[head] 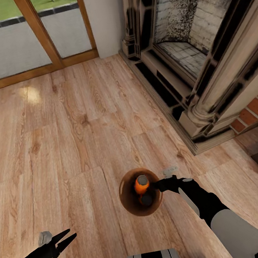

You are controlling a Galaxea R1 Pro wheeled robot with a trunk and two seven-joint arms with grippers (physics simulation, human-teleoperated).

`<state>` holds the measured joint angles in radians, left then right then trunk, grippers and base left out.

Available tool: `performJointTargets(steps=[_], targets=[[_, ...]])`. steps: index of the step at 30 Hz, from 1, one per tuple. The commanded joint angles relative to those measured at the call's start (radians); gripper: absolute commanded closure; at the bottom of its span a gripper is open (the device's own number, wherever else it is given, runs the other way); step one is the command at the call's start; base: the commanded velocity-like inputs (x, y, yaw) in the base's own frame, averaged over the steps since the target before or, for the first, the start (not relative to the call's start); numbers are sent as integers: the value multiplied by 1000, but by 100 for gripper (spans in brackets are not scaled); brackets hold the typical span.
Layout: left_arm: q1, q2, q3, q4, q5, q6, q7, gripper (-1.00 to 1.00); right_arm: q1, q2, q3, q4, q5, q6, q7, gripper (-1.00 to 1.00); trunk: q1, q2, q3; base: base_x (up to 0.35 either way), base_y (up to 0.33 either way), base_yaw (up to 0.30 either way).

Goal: Put the three can of soda from the living room inside the tash can in the kitchen.

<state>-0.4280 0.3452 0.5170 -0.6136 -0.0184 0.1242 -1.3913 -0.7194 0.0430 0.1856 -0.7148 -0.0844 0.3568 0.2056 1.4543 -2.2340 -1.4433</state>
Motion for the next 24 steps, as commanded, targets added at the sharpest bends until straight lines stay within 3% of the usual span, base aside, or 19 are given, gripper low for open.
performJointTargets(steps=[1, 24], targets=[[0, 0, 0, 0, 0, 0, 0, -100, 0, 0, 0, 0, 0, 0, 0, -100, 0, 0, 0, 0, 0, 0], [0, 0, 0, 0, 0, 0, 0, -100, 0, 0, 0, 0, 0, 0, 0, -100, 0, 0, 0, 0, 0, 0]])
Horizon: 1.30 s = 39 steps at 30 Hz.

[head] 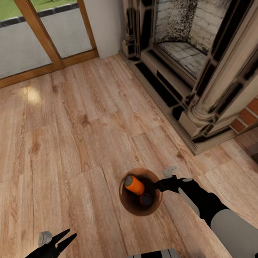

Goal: Put the three can of soda from the living room inside the tash can in the kitchen.

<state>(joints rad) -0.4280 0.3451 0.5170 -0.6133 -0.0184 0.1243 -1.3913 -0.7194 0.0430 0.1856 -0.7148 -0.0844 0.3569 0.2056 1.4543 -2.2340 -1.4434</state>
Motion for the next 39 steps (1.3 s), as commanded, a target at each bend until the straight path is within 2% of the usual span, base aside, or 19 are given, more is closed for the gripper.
performJointTargets(steps=[1, 39], targets=[[0, 0, 0, 0, 0, 0, 0, -100, 0, 0, 0, 0, 0, 0, 0, -100, 0, 0, 0, 0, 0, 0], [0, 0, 2, 0, 0, 0, 0, -100, 0, 0, 0, 0, 0, -1, 0, -100, 0, 0, 0, 0, 0, 0]])
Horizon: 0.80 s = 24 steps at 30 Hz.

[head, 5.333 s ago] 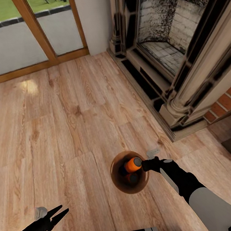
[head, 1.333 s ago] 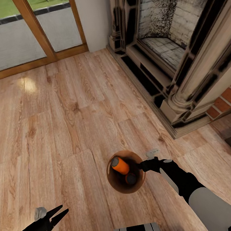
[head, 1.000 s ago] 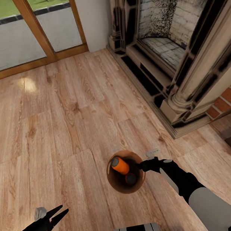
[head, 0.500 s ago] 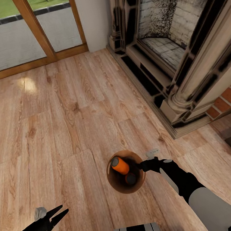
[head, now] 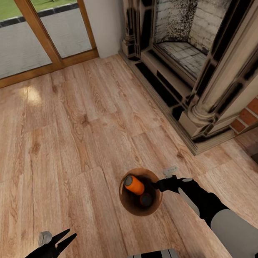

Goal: Put the three can of soda from the living room inside the tash can in the kitchen.

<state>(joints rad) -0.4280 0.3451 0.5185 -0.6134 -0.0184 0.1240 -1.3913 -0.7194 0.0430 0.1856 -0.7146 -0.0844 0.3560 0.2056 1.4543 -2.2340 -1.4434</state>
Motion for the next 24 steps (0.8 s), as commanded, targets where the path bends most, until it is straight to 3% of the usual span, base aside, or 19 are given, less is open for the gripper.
performJointTargets(steps=[1, 24], targets=[[0, 0, 0, 0, 0, 0, 0, -100, 0, 0, 0, 0, 0, 0, 0, -100, 0, 0, 0, 0, 0, 0], [0, 0, -1, 0, 0, 0, 0, -100, 0, 1, 0, 0, 0, 1, 0, -100, 0, 0, 0, 0, 0, 0]])
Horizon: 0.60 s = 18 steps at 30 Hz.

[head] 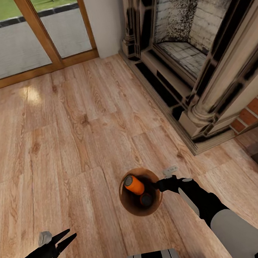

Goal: Put the three can of soda from the living room inside the tash can in the kitchen.

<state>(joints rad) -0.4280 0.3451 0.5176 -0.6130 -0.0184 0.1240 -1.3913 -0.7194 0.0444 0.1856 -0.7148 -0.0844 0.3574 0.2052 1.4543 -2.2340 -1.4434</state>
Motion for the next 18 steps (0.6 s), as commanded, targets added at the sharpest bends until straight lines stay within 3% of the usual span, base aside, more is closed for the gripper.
performJointTargets(steps=[1, 11, 18], targets=[[0, 0, 0, 0, 0, 0, 0, -100, 0, 0, 0, 0, 0, 0, 0, -100, 0, 0, 0, 0, 0, 0], [0, 0, -1, 0, 0, 0, 0, -100, 0, 1, 0, 0, 0, 0, 0, -100, -38, 70, 31, 0, 0, 0], [0, 0, -1, 0, 0, 0, 0, -100, 0, 2, 0, 0, 0, 0, 0, -100, -38, 70, 31, 0, 0, 0]])
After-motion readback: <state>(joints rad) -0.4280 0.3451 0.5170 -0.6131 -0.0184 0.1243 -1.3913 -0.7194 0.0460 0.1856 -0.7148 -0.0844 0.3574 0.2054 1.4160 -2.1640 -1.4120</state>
